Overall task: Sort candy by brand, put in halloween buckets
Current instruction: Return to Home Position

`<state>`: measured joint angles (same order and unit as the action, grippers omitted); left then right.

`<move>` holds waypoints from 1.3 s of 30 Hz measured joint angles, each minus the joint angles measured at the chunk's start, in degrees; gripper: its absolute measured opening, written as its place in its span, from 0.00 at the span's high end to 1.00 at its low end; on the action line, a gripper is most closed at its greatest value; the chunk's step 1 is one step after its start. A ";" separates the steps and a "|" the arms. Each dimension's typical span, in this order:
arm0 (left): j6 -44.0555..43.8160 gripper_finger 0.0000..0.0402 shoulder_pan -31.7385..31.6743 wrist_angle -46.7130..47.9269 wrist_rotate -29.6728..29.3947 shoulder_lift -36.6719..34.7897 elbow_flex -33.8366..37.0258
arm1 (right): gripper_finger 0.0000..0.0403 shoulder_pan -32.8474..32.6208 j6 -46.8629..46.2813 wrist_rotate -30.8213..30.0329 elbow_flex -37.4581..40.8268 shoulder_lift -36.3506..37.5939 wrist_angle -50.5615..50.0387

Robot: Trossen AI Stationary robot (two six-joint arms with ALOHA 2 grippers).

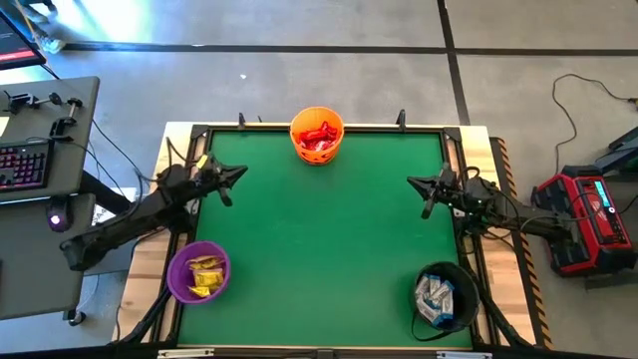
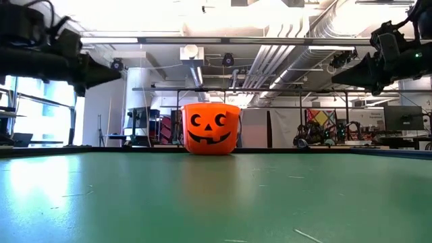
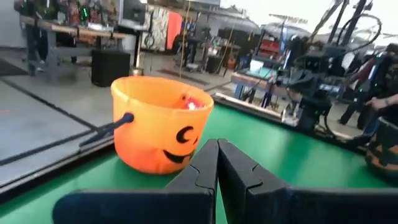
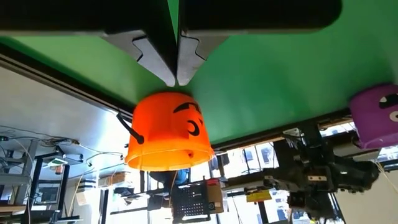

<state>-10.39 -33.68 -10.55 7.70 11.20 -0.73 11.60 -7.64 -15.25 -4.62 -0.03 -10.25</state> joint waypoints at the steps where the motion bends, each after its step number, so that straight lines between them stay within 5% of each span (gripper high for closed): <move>1: 0.02 1.00 0.45 2.35 -0.64 -2.89 0.00 | 1.00 0.00 0.16 0.00 -0.01 0.00 -0.06; 4: 0.09 1.00 1.71 9.49 -3.52 -11.00 -0.02 | 1.00 0.00 0.71 0.01 -0.02 0.00 0.02; 9: 3.10 1.00 3.50 11.67 -6.58 -10.73 -0.73 | 1.00 0.00 1.40 0.50 -0.02 0.00 2.57; 16: 2.27 1.00 4.23 11.91 -8.99 -9.38 -0.72 | 1.00 0.04 2.50 -7.57 -0.02 -0.20 1.05; 39: -1.47 1.00 4.18 11.87 -8.61 -6.97 -0.72 | 1.00 0.04 2.15 -7.63 -0.13 -0.35 -0.89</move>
<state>-11.86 -29.50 1.32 -0.91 4.23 -1.45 11.64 -5.50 -22.87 -4.75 -0.38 -11.14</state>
